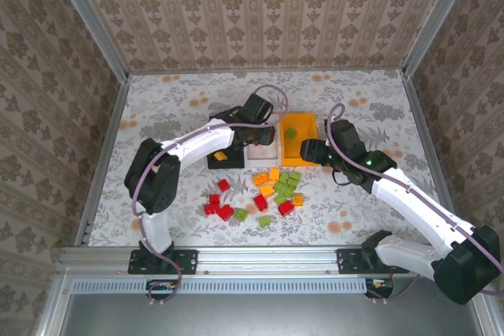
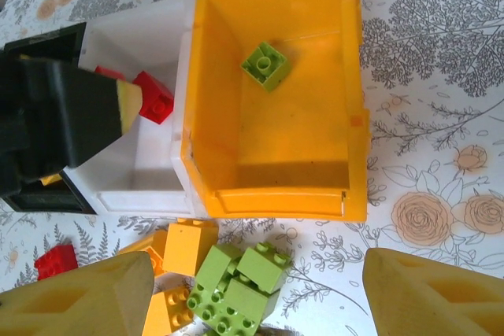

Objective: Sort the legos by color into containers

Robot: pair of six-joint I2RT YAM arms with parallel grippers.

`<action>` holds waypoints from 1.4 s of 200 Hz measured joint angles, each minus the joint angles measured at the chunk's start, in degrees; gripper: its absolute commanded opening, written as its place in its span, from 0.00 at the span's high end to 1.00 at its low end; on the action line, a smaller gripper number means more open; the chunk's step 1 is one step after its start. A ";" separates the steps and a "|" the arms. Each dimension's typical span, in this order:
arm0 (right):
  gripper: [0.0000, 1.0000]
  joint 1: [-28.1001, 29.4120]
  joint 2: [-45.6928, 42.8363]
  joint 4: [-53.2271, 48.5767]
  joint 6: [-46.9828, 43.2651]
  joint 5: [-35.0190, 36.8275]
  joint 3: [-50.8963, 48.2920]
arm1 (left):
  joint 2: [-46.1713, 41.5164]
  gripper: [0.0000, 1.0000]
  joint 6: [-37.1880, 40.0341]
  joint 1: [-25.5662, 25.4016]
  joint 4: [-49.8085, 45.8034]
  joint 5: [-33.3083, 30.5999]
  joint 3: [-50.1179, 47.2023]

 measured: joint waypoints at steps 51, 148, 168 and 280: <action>0.27 0.02 -0.83 -1.36 -0.66 -4.15 -2.54 | 2.05 0.24 -0.66 0.31 0.04 2.38 4.55; 0.30 17.70 5.49 -2.12 -4.87 -7.43 -5.01 | -29.00 0.00 -2.25 -7.21 4.66 0.24 -11.30; 0.30 24.74 8.87 -1.95 -6.12 -7.19 -4.76 | -36.74 0.00 -3.54 -9.14 4.35 -2.80 -18.95; 0.35 38.77 30.60 -1.77 -7.15 -4.13 5.35 | -71.67 0.00 -12.66 -7.87 -10.08 -24.28 -39.47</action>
